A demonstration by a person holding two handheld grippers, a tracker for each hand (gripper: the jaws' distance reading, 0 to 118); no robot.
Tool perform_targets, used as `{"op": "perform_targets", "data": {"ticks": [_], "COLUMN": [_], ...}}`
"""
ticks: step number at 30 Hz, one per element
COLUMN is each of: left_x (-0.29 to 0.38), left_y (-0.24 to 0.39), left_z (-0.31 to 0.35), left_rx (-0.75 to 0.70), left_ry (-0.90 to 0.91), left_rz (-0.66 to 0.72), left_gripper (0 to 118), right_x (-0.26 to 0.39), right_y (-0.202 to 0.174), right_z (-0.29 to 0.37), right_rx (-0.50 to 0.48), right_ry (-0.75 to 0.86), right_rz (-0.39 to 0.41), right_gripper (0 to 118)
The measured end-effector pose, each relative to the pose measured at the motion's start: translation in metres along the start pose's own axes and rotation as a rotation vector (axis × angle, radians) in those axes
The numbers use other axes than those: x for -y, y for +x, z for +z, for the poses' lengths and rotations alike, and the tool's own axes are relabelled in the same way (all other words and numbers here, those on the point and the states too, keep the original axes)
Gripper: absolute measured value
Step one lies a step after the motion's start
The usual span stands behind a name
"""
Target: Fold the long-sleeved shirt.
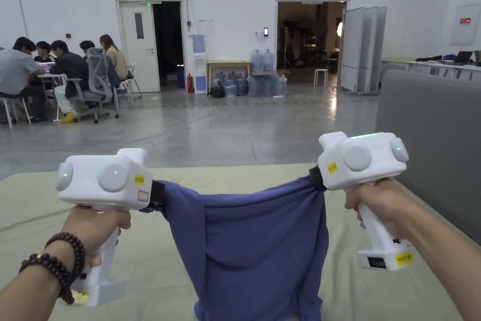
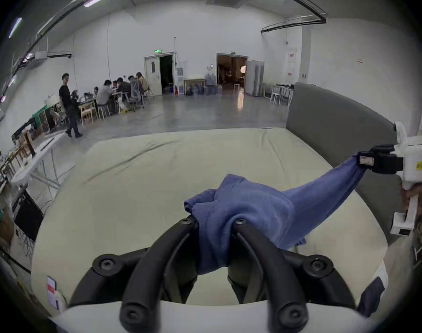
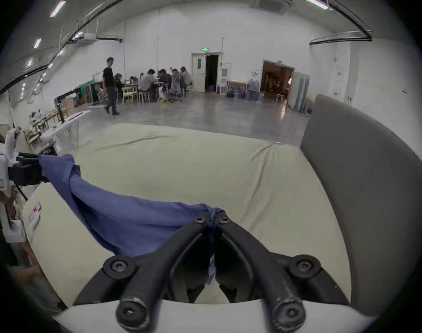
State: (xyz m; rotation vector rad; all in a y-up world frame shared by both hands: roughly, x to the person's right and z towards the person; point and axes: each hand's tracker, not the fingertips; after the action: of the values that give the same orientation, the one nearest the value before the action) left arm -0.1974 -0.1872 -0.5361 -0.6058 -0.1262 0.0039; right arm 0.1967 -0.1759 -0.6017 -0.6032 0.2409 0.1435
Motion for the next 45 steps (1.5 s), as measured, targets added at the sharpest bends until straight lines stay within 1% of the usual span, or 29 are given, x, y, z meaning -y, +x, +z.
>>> {"op": "perform_targets", "data": {"ticks": [1, 3, 5, 8, 10, 12, 14, 16, 18, 20, 23, 24, 25, 26, 27, 28, 29, 31, 32, 33, 34, 35, 36, 37, 38, 42, 43, 44, 45], "left_x": [0.010, 0.035, 0.071, 0.135, 0.178, 0.230, 0.275, 0.318, 0.346, 0.359, 0.362, 0.357, 0.354, 0.351, 0.346, 0.341, 0.333, 0.323, 0.316, 0.310, 0.307, 0.303, 0.302, 0.303, 0.303, 0.310, 0.314, 0.318, 0.324], "left_y": [-0.002, -0.002, 0.000, 0.005, 0.008, 0.013, 0.021, 0.032, 0.032, 0.034, 0.028, 0.023, 0.019, 0.015, 0.010, 0.006, 0.001, -0.007, -0.011, -0.015, -0.002, -0.003, -0.003, 0.000, 0.003, 0.012, 0.014, 0.015, 0.013], "left_z": [0.009, 0.030, 0.048, 0.065, 0.073, 0.082, 0.084, 0.085, 0.076, 0.073, 0.074, 0.078, 0.085, 0.090, 0.096, 0.103, 0.111, 0.124, 0.127, 0.129, 0.148, 0.149, 0.147, 0.148, 0.151, 0.135, 0.128, 0.120, 0.110], "left_rx": [0.020, 0.071, 0.110, 0.125, 0.173, 0.217, 0.212, 0.210, 0.225, 0.232, 0.225, 0.228, 0.244, 0.251, 0.272, 0.285, 0.287, 0.282, 0.269, 0.237, 0.220, 0.225, 0.219, 0.181, 0.185, 0.193, 0.182, 0.158, 0.104], "left_ry": [0.017, 0.005, -0.029, -0.129, -0.204, -0.282, -0.361, -0.442, -0.495, -0.504, -0.459, -0.428, -0.418, -0.424, -0.429, -0.424, -0.402, -0.370, -0.355, -0.330, -0.294, -0.272, -0.266, -0.257, -0.254, -0.292, -0.296, -0.307, -0.338], "left_rz": [0.008, 0.001, -0.044, -0.051, 0.020, 0.065, 0.012, -0.041, -0.048, -0.047, -0.022, 0.003, 0.019, 0.023, 0.033, 0.038, 0.061, 0.078, 0.096, 0.127, 0.143, 0.148, 0.152, 0.152, 0.158, 0.141, 0.133, 0.129, 0.126], "left_gripper": [13, 13, 13, 13, 13, 13, 13, 13, 13, 13, 13, 19, 49, 84, 110, 117, 117, 117, 114, 104, 64, 21, 0, 0, 0, 0, 6, 34, 74], "right_x": [0.009, 0.039, 0.075, 0.148, 0.198, 0.255, 0.303, 0.347, 0.372, 0.384, 0.382, 0.377, 0.370, 0.364, 0.358, 0.352, 0.343, 0.331, 0.327, 0.324, 0.322, 0.321, 0.324, 0.325, 0.326, 0.333, 0.334, 0.334, 0.335], "right_y": [0.000, -0.005, -0.010, -0.012, -0.017, -0.026, -0.034, -0.040, -0.044, -0.046, -0.043, -0.041, -0.038, -0.035, -0.033, -0.031, -0.027, -0.021, -0.018, -0.016, -0.015, -0.016, -0.019, -0.024, -0.027, -0.032, -0.031, -0.029, -0.032], "right_z": [0.009, 0.034, 0.060, 0.087, 0.098, 0.107, 0.108, 0.105, 0.099, 0.096, 0.097, 0.103, 0.111, 0.117, 0.128, 0.139, 0.149, 0.159, 0.163, 0.166, 0.167, 0.166, 0.164, 0.161, 0.158, 0.151, 0.152, 0.153, 0.151], "right_rx": [-0.026, -0.039, -0.073, -0.131, -0.149, -0.174, -0.169, -0.201, -0.198, -0.195, -0.183, -0.190, -0.190, -0.199, -0.185, -0.178, -0.176, -0.146, -0.132, -0.133, -0.136, -0.128, -0.065, -0.103, -0.117, -0.133, -0.137, -0.139, -0.138], "right_ry": [0.010, 0.022, 0.009, -0.050, -0.114, -0.223, -0.324, -0.443, -0.501, -0.514, -0.513, -0.492, -0.471, -0.443, -0.402, -0.359, -0.307, -0.280, -0.271, -0.250, -0.230, -0.236, -0.258, -0.244, -0.253, -0.279, -0.284, -0.287, -0.290], "right_rz": [0.014, 0.083, 0.127, 0.080, 0.048, 0.074, 0.095, 0.071, 0.066, 0.072, 0.053, 0.026, 0.019, 0.008, 0.017, 0.022, 0.021, -0.024, -0.056, -0.085, -0.103, -0.105, -0.112, -0.096, -0.086, -0.085, -0.082, -0.078, -0.076], "right_gripper": [0, 0, 0, 0, 0, 0, 0, 0, 0, 0, 0, 8, 36, 70, 99, 110, 110, 108, 98, 71, 12, 0, 0, 0, 0, 0, 0, 0, 0]}}
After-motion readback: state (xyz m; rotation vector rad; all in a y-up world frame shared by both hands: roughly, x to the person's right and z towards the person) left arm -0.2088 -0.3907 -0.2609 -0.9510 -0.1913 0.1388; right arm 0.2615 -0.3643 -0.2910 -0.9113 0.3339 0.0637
